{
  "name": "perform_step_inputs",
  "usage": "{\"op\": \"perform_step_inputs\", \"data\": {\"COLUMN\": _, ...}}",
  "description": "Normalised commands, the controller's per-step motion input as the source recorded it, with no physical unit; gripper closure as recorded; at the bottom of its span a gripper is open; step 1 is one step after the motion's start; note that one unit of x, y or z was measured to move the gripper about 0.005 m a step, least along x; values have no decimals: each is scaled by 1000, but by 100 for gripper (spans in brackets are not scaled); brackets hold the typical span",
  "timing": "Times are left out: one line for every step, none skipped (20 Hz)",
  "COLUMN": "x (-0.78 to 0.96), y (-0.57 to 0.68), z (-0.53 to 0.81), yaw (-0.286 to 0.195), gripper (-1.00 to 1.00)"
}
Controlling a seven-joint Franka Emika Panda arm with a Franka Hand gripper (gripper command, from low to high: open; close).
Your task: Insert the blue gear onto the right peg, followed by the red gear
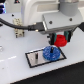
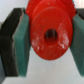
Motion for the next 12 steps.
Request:
{"op": "perform_step_inputs", "data": {"x": 339, "y": -210, "z": -63, "yaw": 0, "gripper": 100}}
{"op": "perform_step_inputs", "data": {"x": 103, "y": -155, "z": -90, "yaw": 0, "gripper": 100}}
{"op": "perform_step_inputs", "data": {"x": 69, "y": -185, "z": -82, "yaw": 0, "gripper": 100}}
{"op": "perform_step_inputs", "data": {"x": 64, "y": -175, "z": -89, "yaw": 0, "gripper": 100}}
{"op": "perform_step_inputs", "data": {"x": 60, "y": -166, "z": -146, "yaw": 0, "gripper": 100}}
{"op": "perform_step_inputs", "data": {"x": 46, "y": -190, "z": -151, "yaw": 0, "gripper": 100}}
{"op": "perform_step_inputs", "data": {"x": 49, "y": -171, "z": -184, "yaw": 0, "gripper": 100}}
{"op": "perform_step_inputs", "data": {"x": 55, "y": -193, "z": -154, "yaw": 0, "gripper": 100}}
{"op": "perform_step_inputs", "data": {"x": 112, "y": -176, "z": -114, "yaw": 0, "gripper": 100}}
{"op": "perform_step_inputs", "data": {"x": 114, "y": -172, "z": -105, "yaw": 0, "gripper": 100}}
{"op": "perform_step_inputs", "data": {"x": 32, "y": -101, "z": -137, "yaw": 0, "gripper": 100}}
{"op": "perform_step_inputs", "data": {"x": 42, "y": -59, "z": 322, "yaw": 0, "gripper": 100}}
